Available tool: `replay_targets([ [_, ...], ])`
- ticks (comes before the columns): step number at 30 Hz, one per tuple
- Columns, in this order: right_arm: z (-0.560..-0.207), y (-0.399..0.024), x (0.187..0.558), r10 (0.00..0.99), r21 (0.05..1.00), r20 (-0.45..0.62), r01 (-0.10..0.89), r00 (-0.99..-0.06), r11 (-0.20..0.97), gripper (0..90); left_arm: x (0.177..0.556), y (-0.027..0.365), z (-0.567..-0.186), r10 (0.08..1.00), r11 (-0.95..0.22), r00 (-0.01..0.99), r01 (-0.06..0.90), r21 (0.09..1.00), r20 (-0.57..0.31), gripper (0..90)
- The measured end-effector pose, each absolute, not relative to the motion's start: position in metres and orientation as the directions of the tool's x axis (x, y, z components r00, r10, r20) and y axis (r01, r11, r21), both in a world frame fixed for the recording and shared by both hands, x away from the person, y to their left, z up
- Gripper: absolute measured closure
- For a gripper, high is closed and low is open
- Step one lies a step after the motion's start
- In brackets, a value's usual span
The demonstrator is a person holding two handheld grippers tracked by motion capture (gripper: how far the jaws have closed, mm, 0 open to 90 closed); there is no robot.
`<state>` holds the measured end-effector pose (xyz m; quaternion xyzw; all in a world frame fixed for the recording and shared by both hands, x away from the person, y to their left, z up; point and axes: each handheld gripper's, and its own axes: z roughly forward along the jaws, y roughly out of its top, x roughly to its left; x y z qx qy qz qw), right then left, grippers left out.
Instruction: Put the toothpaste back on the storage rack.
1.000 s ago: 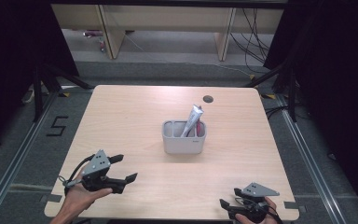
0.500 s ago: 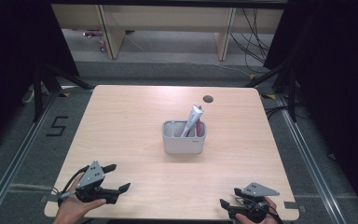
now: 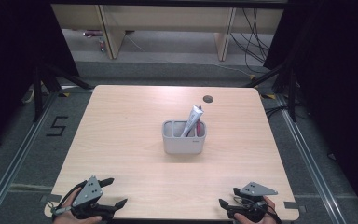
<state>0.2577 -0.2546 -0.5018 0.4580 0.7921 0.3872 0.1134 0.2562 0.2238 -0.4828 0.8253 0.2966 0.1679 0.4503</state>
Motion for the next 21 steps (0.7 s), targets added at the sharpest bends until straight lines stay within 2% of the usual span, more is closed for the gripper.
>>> replay_targets([
  [1, -0.502, -0.256, 0.259, 0.807, 0.728, 0.139, 0.612, -0.574, 0.31, 28.6, 0.254, 0.223, -0.483, 0.638, -0.422, 0.77, 0.344, 0.839, 0.006, 16.6],
  [4, -0.501, -0.253, 0.257, 0.812, 0.711, 0.166, 0.639, -0.559, 0.294, 28.5, 0.248, 0.222, -0.486, 0.632, -0.448, 0.774, 0.337, 0.828, 0.027, 16.6],
  [7, -0.501, -0.254, 0.258, 0.803, 0.723, 0.128, 0.609, -0.582, 0.326, 28.5, 0.244, 0.222, -0.486, 0.608, -0.492, 0.791, 0.31, 0.814, 0.066, 16.6],
  [8, -0.501, -0.252, 0.257, 0.81, 0.716, 0.144, 0.625, -0.568, 0.311, 28.5, 0.241, 0.221, -0.488, 0.622, -0.471, 0.781, 0.317, 0.823, 0.056, 16.6],
  [16, -0.501, -0.248, 0.256, 0.806, 0.711, 0.147, 0.628, -0.573, 0.316, 28.5, 0.23, 0.217, -0.49, 0.583, -0.543, 0.807, 0.304, 0.783, 0.09, 17.1],
  [21, -0.501, -0.249, 0.256, 0.806, 0.712, 0.145, 0.627, -0.574, 0.318, 28.5, 0.23, 0.217, -0.493, 0.581, -0.556, 0.811, 0.328, 0.763, 0.075, 17.2],
])
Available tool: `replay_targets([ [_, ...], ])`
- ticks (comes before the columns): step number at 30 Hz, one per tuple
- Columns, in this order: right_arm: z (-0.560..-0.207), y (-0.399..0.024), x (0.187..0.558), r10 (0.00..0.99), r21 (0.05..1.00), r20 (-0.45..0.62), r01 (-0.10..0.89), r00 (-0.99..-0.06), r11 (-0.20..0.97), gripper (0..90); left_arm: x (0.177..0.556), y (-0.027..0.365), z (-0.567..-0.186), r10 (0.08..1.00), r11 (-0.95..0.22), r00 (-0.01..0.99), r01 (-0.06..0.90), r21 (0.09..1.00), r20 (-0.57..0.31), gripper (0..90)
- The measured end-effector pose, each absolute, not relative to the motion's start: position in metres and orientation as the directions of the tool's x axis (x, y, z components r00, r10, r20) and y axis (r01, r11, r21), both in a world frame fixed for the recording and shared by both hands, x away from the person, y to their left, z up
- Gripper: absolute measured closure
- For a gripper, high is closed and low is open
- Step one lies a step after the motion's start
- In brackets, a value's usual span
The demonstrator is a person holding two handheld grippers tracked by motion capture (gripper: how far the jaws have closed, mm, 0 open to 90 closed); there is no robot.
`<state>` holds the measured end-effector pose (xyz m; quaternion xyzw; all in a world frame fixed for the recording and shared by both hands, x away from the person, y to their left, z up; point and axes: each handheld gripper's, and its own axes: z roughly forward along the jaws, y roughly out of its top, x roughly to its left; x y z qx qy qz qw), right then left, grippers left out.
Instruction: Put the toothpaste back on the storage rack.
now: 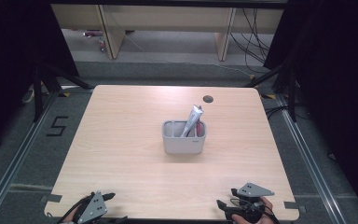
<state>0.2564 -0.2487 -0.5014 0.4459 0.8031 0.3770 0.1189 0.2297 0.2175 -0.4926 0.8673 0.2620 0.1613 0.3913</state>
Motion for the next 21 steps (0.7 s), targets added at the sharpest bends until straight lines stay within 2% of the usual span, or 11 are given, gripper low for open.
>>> replay_targets([
  [8, -0.502, -0.2481, 0.2565, 0.805, 0.714, 0.148, 0.625, -0.574, 0.314, 28.5, 0.2312, 0.2182, -0.4938, 0.585, -0.563, 0.808, 0.339, 0.754, 0.074, 17.1],
  [10, -0.5023, -0.2501, 0.2591, 0.784, 0.714, 0.145, 0.612, -0.604, 0.339, 28.5, 0.2309, 0.218, -0.494, 0.587, -0.561, 0.806, 0.337, 0.756, 0.076, 17.2],
  [21, -0.5016, -0.2498, 0.2582, 0.8, 0.714, 0.133, 0.616, -0.585, 0.332, 28.5, 0.2316, 0.2172, -0.4955, 0.592, -0.554, 0.802, 0.339, 0.76, 0.074, 17.2],
])
